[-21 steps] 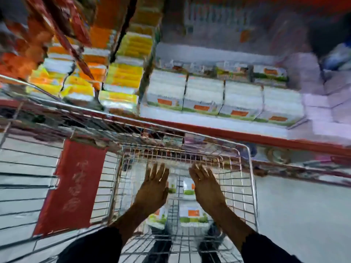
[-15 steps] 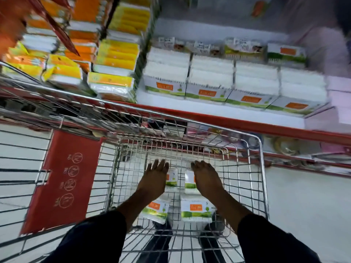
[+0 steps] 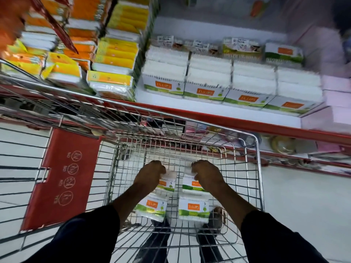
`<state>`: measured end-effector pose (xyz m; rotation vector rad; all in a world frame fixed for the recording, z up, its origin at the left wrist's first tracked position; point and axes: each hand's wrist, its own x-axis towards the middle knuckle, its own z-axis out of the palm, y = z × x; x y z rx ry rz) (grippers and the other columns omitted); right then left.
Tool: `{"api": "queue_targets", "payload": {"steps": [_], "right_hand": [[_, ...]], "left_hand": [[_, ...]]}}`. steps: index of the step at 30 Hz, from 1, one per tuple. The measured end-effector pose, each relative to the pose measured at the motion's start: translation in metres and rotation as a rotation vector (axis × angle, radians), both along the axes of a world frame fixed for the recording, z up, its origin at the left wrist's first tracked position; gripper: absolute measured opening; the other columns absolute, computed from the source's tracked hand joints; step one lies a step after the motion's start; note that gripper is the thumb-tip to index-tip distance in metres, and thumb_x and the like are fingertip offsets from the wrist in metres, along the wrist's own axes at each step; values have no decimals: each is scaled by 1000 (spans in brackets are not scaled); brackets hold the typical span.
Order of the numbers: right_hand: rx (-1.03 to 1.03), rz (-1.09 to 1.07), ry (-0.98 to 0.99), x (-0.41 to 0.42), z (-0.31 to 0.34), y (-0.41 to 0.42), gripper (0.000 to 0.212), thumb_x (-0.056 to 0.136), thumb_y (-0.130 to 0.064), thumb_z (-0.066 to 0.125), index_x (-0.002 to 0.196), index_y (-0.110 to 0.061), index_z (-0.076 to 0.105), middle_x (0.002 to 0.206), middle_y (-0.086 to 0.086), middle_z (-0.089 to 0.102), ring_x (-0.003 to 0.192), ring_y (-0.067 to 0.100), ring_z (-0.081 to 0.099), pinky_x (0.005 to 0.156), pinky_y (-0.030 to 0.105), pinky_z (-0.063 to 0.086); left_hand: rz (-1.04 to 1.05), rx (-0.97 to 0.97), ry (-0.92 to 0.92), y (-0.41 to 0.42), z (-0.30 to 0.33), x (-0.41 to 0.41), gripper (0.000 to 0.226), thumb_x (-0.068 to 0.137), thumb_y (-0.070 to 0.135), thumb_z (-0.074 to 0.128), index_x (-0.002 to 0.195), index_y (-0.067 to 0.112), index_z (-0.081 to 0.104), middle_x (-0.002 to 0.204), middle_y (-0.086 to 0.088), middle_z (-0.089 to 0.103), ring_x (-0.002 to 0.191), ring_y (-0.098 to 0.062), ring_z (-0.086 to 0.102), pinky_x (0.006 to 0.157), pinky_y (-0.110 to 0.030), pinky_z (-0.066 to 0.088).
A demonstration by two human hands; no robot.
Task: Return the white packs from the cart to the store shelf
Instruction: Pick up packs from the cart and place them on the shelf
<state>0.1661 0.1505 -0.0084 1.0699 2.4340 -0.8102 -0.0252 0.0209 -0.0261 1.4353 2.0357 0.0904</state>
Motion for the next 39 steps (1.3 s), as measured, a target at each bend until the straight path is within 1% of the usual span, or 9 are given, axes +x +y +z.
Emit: {"api": "queue_targets", "payload": {"steps": [4,8,10,15,18,22,28,36,39], "right_hand": [[66,-12,92,-1,40,-6,32,73,8,64,99,-10,68,106,12,68,100,31,63,83,37,53],[235,-31,179,-5,98,-3,48,65,15,64,103,-14,68,107,6,67,99,26,63,83,34,54],[308,-67,240,-7,127,2,50,62,14,65,101,-18,68,106,3,67,97,24,63,81,33,52],[501,-123,359,-11,212,19,51,56,8,79,96,-23,68,97,-2,67,93,22,63,70,29,51],[530,-130,464,-16,253,31,48,65,9,76,102,-20,65,99,1,65,95,24,59,74,36,52],[566,-145,529,-29,286,45,46,70,12,72,106,-15,65,101,3,64,97,24,58,80,38,53],[600,-146,455,-50,277,57,49,69,11,72,107,-18,64,98,-1,63,94,20,56,77,34,51],[587,-129,331,-68,237,69,52,64,12,74,104,-19,64,100,-1,64,96,20,56,80,33,52],[581,-137,296,-72,228,72,54,64,12,74,106,-20,63,103,-2,64,98,19,55,83,33,50]], "left_hand": [[3,88,74,-3,40,2,39,84,-2,62,115,19,71,117,-4,65,103,-23,65,86,-37,56],[33,274,175,-4,107,2,44,70,-10,74,104,17,75,102,-2,69,84,-24,71,67,-36,61],[43,359,199,-2,140,0,43,67,-14,75,101,13,75,98,-5,69,81,-26,71,62,-39,62],[71,571,225,12,224,-10,45,65,-17,75,102,7,75,95,-5,70,87,-26,67,65,-37,60],[79,650,237,23,261,-14,44,66,-17,74,104,6,75,96,-7,70,88,-28,66,64,-39,60],[95,736,273,43,286,-25,35,76,-13,68,105,5,74,97,-9,69,91,-32,64,68,-43,60],[94,739,276,75,286,-42,36,75,-14,69,106,4,74,96,-9,69,93,-30,65,66,-44,60],[85,633,267,96,258,-51,46,67,-18,70,106,6,73,98,-6,69,94,-28,64,66,-45,62],[96,613,261,100,251,-52,45,65,-18,72,103,6,74,97,-6,69,92,-28,66,63,-43,63]]}}
